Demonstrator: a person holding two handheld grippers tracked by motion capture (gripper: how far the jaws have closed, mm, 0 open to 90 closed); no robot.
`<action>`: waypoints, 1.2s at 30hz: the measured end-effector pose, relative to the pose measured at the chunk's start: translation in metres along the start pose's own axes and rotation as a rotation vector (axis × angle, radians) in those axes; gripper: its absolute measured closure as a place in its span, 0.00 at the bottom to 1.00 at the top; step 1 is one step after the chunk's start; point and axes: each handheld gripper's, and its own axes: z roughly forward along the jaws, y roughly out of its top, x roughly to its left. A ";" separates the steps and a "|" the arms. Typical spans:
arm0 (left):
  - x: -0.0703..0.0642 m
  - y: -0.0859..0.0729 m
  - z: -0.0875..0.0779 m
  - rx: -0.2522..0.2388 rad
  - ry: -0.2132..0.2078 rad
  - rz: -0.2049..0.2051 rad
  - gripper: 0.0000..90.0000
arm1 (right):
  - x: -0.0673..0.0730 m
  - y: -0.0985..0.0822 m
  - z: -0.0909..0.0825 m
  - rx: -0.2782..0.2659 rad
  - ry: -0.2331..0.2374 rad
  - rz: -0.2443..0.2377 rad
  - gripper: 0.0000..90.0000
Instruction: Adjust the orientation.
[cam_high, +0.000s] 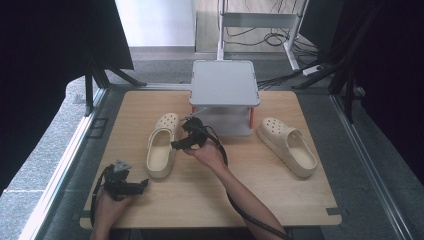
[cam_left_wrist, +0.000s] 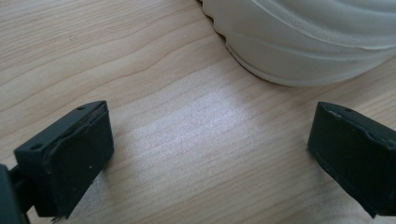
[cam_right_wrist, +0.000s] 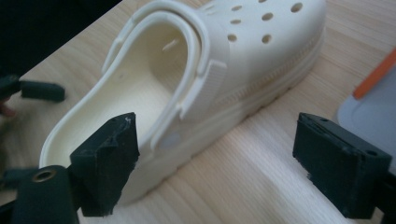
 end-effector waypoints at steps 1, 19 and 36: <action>0.000 -0.001 -0.001 -0.001 -0.004 0.000 0.00 | 0.002 0.006 0.008 0.011 -0.009 0.010 0.17; 0.002 -0.003 -0.003 -0.001 -0.005 0.009 0.00 | 0.015 0.024 0.048 0.084 -0.134 0.042 0.45; 0.002 -0.003 -0.003 -0.001 -0.008 0.011 0.00 | 0.009 0.034 0.025 0.146 -0.236 -0.030 0.86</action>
